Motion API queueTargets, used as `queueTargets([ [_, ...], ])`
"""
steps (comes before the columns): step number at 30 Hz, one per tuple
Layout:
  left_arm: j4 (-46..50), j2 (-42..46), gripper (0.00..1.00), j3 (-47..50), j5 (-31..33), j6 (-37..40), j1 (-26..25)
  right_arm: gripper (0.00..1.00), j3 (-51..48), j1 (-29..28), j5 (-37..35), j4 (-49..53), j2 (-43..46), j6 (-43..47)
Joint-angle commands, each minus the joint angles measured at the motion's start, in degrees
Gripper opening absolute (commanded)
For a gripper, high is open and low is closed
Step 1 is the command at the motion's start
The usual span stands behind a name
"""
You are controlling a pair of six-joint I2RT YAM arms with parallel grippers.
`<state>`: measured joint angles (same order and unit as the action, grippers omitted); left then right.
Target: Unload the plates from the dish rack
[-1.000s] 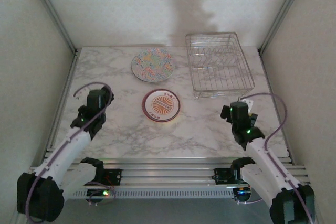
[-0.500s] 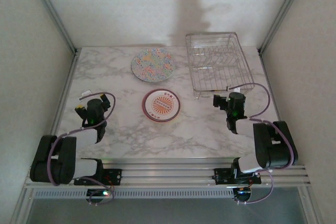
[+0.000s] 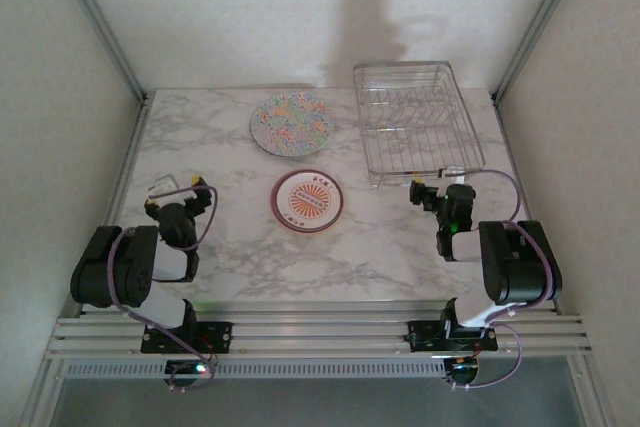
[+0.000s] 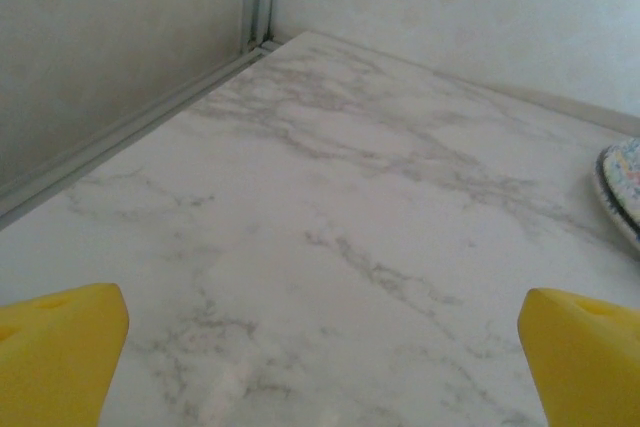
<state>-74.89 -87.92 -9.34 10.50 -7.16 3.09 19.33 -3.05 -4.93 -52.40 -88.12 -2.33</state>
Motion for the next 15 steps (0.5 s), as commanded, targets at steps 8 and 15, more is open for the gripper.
queueTargets([
  [8,-2.9,-0.1,0.99,-1.6,-1.0,1.6,-0.5,0.99,2.1,-0.6,-3.2,1.5,-0.5,-0.3],
  [15,-1.7,-0.3,0.99,-2.4,-0.2,2.6,-1.4,0.99,2.1,-0.6,-3.3,1.5,-0.5,-0.3],
])
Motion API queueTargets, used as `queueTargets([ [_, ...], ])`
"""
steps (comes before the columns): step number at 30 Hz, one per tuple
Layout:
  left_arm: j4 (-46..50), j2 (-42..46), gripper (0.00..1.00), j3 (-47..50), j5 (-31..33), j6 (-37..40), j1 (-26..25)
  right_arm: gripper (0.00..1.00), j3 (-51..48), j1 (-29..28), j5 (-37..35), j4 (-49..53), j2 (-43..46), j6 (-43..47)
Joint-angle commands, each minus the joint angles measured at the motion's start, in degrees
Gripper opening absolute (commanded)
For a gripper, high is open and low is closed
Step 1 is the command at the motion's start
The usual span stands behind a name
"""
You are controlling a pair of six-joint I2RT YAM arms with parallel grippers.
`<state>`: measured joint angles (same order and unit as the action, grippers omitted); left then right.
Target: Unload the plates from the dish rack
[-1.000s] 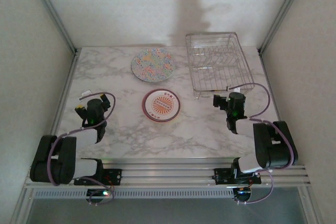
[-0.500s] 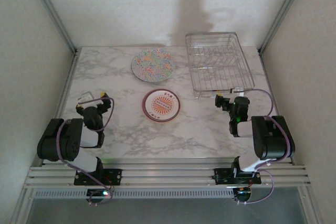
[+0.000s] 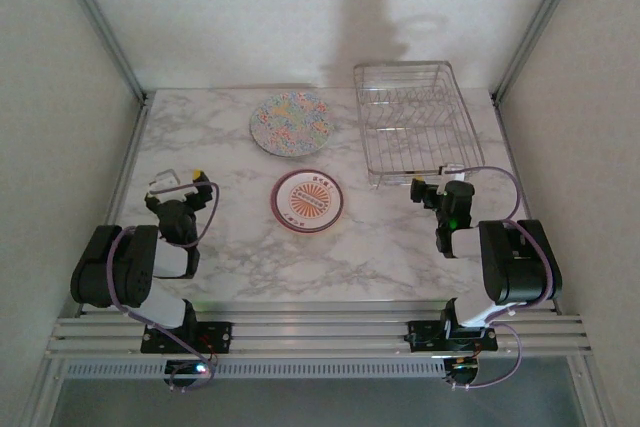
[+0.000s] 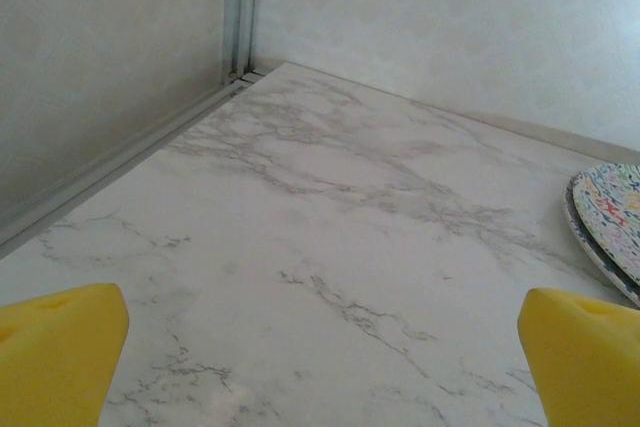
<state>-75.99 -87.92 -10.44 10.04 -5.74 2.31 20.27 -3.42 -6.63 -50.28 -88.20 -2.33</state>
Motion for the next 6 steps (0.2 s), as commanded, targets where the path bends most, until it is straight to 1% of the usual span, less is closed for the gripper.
queueTargets([
  [1,-0.6,-0.3,0.99,-1.3,0.3,1.2,-0.6,0.99,1.1,-0.3,-1.5,-0.6,-0.4,-0.3],
  [6,-0.9,-0.3,0.99,-1.1,0.2,1.3,-0.6,0.99,1.1,-0.3,-1.5,-0.6,-0.5,-0.3],
])
